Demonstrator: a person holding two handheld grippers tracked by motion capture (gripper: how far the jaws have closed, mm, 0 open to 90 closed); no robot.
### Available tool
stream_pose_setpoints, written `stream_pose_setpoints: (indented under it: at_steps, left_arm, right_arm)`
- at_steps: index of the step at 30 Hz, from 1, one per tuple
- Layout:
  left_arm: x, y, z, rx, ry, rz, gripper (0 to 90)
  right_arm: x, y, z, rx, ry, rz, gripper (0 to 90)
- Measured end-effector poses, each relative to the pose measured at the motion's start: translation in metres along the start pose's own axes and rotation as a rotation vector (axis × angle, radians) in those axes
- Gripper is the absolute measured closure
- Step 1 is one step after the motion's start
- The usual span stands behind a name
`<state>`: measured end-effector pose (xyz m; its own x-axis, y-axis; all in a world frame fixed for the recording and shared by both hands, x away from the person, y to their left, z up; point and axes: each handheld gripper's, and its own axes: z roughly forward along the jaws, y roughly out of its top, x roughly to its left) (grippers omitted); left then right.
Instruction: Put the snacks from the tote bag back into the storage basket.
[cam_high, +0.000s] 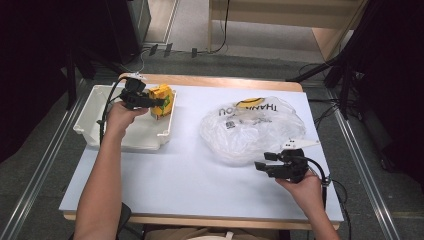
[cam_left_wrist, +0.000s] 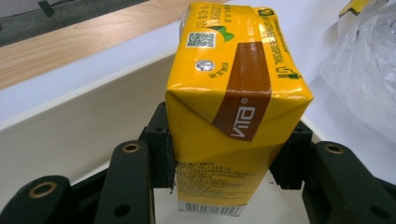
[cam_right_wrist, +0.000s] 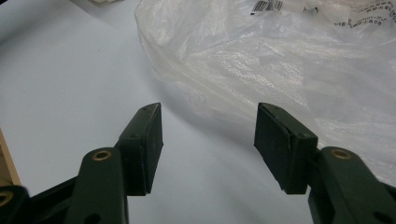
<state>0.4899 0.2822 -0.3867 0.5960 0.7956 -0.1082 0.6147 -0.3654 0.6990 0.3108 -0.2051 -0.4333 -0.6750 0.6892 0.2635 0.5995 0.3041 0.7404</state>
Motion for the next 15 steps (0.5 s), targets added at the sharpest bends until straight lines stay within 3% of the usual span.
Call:
stream_pose_setpoints:
  at_steps: [15]
  left_arm:
    - [0.003, -0.009, 0.011, -0.006, 0.014, -0.015, 52.6]
  right_arm:
    - [0.000, 0.000, 0.001, 0.002, 0.003, 0.003, 42.9]
